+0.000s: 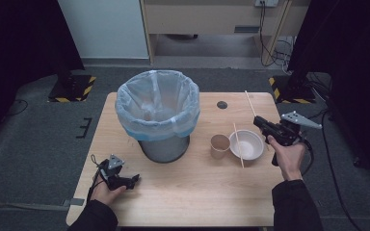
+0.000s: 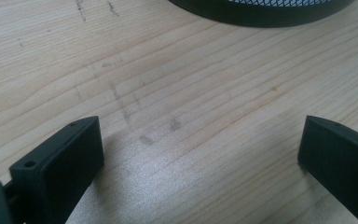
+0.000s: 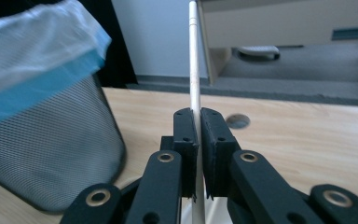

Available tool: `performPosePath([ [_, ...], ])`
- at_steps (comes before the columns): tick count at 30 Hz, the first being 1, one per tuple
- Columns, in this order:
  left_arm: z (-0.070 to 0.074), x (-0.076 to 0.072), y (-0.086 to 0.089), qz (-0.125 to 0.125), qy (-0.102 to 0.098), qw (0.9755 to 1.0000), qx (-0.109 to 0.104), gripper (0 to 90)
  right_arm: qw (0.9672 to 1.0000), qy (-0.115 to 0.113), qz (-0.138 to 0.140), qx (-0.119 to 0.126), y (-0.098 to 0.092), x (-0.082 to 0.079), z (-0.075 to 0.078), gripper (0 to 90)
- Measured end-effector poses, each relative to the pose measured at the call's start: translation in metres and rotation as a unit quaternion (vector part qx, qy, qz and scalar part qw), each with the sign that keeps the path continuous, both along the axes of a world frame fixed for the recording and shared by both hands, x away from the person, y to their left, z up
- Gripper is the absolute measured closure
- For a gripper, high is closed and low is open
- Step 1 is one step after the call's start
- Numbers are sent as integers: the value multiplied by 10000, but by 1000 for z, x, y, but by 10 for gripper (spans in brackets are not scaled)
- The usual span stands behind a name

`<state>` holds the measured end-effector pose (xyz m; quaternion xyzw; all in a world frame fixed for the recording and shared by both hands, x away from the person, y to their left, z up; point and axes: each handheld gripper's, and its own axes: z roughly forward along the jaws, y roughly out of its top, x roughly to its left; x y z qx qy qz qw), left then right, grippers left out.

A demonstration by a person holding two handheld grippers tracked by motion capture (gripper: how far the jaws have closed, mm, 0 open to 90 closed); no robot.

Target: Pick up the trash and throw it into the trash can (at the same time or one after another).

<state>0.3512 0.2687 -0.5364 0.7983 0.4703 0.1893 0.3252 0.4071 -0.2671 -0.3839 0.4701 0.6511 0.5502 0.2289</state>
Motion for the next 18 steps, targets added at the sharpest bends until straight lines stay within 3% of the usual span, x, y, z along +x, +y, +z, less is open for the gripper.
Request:
performPosePath([
  [18,0,0,0,0,0,10000,-1,0,9952,-746,532,336,25,-13,41,857],
])
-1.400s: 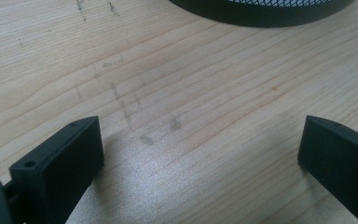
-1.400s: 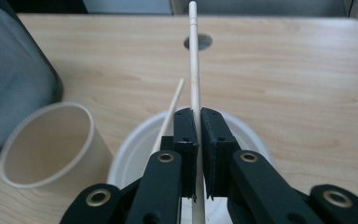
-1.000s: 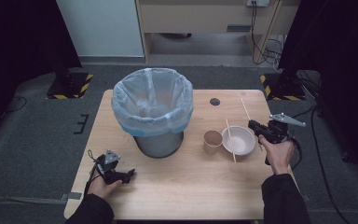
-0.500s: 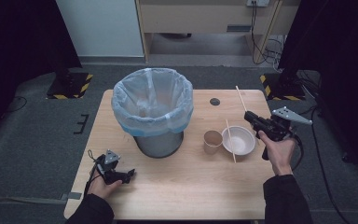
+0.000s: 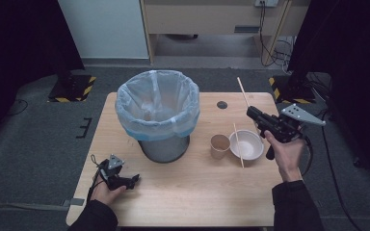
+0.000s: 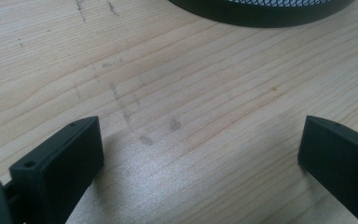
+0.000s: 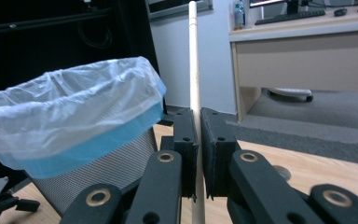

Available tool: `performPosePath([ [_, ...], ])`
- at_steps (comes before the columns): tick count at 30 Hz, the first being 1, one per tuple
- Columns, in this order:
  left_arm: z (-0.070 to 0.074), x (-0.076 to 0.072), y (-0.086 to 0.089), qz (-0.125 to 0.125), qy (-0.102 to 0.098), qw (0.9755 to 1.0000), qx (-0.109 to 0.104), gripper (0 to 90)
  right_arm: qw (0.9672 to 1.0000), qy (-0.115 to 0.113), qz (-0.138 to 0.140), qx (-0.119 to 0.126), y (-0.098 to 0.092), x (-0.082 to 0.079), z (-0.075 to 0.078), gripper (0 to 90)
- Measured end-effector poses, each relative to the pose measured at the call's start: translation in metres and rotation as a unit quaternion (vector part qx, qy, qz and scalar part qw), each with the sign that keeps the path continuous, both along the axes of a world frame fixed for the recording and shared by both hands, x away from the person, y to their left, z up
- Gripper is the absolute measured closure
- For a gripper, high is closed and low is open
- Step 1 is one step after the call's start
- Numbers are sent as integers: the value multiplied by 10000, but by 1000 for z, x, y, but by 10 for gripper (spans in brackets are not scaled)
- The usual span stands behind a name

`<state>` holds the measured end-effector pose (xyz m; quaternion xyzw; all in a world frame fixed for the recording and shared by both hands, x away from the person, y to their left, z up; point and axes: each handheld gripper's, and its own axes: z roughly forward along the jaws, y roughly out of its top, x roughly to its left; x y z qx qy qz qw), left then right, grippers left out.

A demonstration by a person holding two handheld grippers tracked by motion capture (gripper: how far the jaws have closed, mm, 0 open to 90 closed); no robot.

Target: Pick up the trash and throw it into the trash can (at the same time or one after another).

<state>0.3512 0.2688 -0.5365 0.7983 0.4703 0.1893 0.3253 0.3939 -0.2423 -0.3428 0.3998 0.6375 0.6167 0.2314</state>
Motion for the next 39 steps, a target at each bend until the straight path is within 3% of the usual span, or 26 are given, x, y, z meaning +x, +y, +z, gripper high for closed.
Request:
performPosePath([
  [26,0,0,0,2,-2,10000,2,0,9975,-543,427,153,60,21,54,857],
  [39,0,0,0,3,-2,10000,2,0,9954,-661,661,226,95,36,67,857],
])
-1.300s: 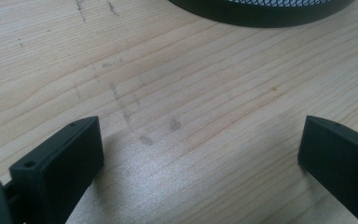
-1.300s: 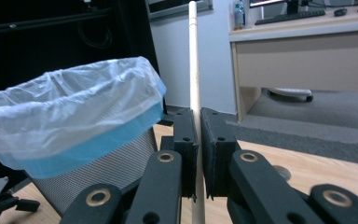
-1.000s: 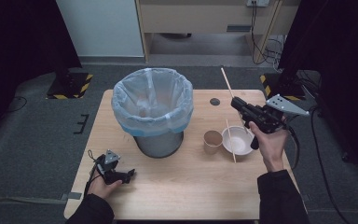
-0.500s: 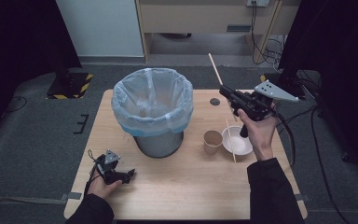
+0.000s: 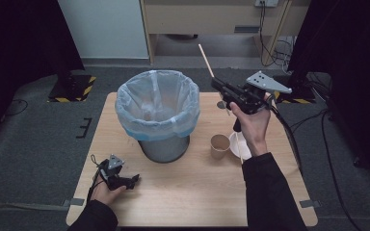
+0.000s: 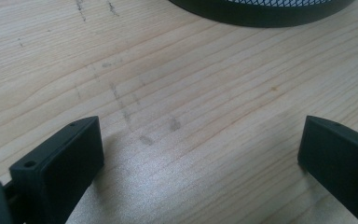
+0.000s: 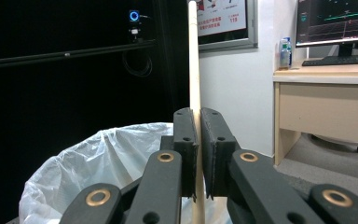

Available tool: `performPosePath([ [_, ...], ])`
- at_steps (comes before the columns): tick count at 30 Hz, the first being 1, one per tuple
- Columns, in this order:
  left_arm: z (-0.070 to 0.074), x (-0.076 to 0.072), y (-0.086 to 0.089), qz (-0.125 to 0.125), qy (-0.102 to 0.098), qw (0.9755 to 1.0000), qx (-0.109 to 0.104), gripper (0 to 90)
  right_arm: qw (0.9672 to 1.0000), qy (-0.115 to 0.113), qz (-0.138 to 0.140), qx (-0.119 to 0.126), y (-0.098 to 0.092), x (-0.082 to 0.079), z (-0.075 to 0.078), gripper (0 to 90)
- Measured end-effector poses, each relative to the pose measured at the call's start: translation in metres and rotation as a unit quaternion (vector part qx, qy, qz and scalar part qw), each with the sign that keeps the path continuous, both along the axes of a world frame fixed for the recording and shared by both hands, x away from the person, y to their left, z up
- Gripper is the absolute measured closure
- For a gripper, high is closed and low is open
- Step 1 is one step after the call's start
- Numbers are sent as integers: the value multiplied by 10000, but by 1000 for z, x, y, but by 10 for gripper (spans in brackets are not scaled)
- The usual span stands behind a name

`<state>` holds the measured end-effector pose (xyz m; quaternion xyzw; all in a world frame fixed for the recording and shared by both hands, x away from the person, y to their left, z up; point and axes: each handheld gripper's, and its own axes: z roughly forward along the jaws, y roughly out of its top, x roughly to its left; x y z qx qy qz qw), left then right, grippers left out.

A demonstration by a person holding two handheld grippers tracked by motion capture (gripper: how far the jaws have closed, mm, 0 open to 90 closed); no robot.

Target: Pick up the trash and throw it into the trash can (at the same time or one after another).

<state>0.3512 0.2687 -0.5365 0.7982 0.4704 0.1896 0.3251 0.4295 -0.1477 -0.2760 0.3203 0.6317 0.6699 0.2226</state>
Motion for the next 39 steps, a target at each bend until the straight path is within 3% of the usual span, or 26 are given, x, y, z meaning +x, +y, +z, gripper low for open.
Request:
performPosePath([
  [9,0,0,0,-3,2,10000,0,0,9998,-54,180,14,23,7,7,858],
  [12,0,0,0,-2,2,10000,-1,0,9994,-11,311,168,29,11,8,857],
  [27,0,0,0,2,-3,10000,-8,0,9984,-106,540,164,75,21,20,857],
  [29,0,0,0,2,-4,10000,-8,0,9978,-43,587,297,79,24,19,857],
  [33,0,0,0,2,-3,10000,-8,0,9984,3,498,279,86,32,13,857],
  [39,0,0,0,3,-4,10000,-7,0,9978,14,476,465,94,40,7,857],
])
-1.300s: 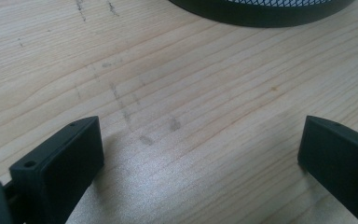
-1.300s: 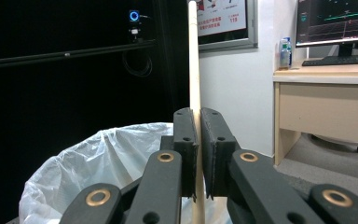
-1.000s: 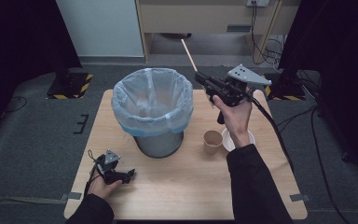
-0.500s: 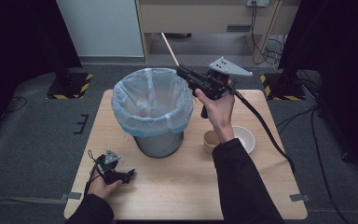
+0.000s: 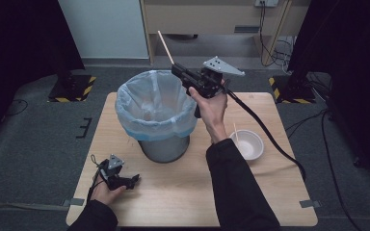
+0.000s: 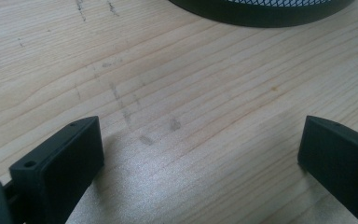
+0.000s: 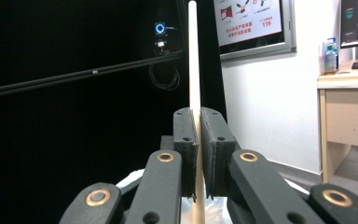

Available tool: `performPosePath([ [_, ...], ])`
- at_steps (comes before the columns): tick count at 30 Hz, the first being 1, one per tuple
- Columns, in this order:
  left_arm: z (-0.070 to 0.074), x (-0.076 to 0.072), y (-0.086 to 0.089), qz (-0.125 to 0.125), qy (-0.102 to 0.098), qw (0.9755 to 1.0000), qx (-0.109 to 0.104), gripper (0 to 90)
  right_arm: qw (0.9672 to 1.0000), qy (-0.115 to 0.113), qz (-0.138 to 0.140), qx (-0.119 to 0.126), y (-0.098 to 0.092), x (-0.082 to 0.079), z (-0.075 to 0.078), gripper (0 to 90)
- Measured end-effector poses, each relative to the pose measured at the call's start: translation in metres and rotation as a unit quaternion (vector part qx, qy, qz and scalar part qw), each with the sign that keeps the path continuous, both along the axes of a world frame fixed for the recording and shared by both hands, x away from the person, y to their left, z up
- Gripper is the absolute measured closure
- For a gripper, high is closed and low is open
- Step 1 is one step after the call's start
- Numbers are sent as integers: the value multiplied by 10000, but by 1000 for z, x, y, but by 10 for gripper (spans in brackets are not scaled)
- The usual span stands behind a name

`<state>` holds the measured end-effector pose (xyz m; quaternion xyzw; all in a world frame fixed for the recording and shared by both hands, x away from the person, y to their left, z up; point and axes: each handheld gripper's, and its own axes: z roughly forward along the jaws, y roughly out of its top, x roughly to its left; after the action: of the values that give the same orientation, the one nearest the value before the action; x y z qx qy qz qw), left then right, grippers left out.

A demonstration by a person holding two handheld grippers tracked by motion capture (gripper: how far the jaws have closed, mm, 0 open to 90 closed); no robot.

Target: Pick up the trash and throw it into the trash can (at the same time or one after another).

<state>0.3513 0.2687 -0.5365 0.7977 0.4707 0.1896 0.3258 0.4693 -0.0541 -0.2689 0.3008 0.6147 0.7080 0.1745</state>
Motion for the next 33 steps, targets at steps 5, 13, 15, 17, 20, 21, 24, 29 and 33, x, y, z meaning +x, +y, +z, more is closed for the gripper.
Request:
performPosePath([
  [5,0,0,0,-2,-3,10000,1,0,10000,-24,-59,39,5,6,-4,855],
  [13,0,0,0,-12,-3,10000,1,0,9999,84,-94,-37,13,13,-12,754],
  [15,0,0,0,-12,-3,10000,0,0,10000,57,-66,-47,13,14,-12,699],
  [17,0,0,0,-13,-3,10000,0,0,9999,-30,-104,-108,8,12,-8,690],
  [20,0,0,0,-15,-2,10000,1,0,9997,-101,-188,-114,-1,7,0,665],
  [21,0,0,0,-14,-3,10000,1,0,9996,-115,-220,-128,-4,6,2,654],
  [24,0,0,0,-13,-4,10000,0,0,9985,-237,-372,-321,-18,-3,12,610],
  [29,0,0,-1,-7,-5,10000,0,0,9977,-295,-508,-326,-43,-19,23,546],
  [33,0,0,-1,0,-1,10000,5,0,9971,-271,-643,-287,-68,-30,26,518],
])
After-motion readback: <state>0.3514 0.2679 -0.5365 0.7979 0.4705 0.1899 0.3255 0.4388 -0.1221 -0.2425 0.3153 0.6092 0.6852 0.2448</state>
